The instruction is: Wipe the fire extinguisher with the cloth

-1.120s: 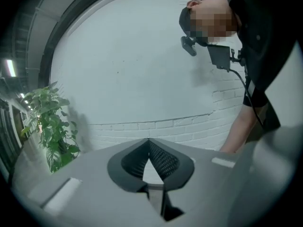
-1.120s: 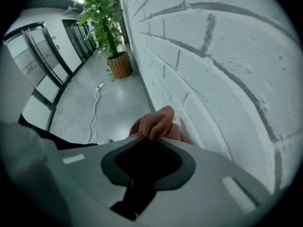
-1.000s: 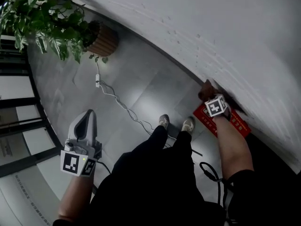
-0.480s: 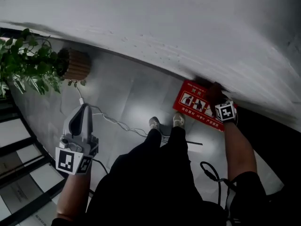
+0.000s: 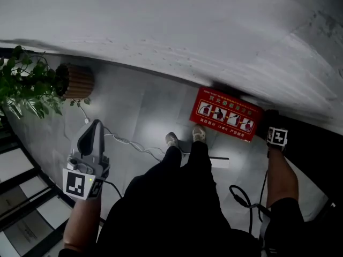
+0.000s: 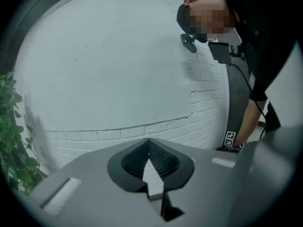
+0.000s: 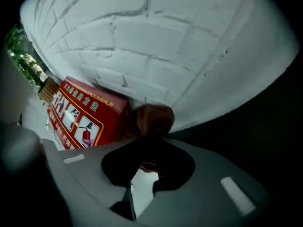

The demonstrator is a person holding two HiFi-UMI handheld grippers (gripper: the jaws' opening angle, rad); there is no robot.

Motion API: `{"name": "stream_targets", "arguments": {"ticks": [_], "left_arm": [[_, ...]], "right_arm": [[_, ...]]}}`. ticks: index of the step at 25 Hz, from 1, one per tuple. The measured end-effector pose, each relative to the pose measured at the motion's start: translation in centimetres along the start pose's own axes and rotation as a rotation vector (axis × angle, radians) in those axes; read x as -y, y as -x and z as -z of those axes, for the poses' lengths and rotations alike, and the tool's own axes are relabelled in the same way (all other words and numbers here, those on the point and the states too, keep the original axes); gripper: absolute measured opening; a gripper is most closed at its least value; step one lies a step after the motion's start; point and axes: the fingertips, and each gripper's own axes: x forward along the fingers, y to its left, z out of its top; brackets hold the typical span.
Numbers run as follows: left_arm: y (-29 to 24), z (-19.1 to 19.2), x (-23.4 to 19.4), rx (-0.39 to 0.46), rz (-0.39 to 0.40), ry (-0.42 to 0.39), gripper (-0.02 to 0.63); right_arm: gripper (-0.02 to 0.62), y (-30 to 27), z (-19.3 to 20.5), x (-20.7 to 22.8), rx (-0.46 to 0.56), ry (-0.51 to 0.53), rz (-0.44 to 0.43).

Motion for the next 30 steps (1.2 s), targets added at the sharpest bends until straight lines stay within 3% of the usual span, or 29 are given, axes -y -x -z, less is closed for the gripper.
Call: {"name": "stream_targets", "arguments": {"ticks": [3,7,11,14,18,21,27,30], "left_arm": [[1.2,0.9,-0.9,-0.004,-0.034,0.010,0.000],[2.8,1.6,-1.6,-0.015,-0.083,0.014,0.000],[5.4,1.7,-2.9,-0.031,-0.155,0.011,0.000],[8.1,2.1,-4.0,-0.059,-0.226,0.015,0.000],[12.2,4.0,-5.5,-0.117,-0.315,0.039,0.000],[12.1,4.4,-6.1,-0.121,-0.325,0.053,0.000],[5.4,0.7,-4.4,-0.028,-0.150,0.018,0.000],[2.3,-1.1,-3.2,0.011,-0.069,-0.006,0.000]], "right_arm": [[0.052,1.2,-4.5,-4.5,0.153,0.164,-0.013],[0.052,1.1,-10.4,-20.5,0.273,0.385,-0.259],[0.052,-0.1,-12.2,-35.3,0.263,0.702,-0.422],[0.052,-1.7,-11.7,-40.7,0.190,0.827,-0.454],[0.052,-3.9,-10.0,-41.4,0.098,0.895,-0.421],[0.052,-3.8,-9.3,-39.9,0.096,0.864,-0.432],[0.051,-2.6,-6.6,-30.5,0.098,0.623,-0.406],[0.051,-1.8,-4.7,-24.6,0.119,0.521,-0.345]]}}
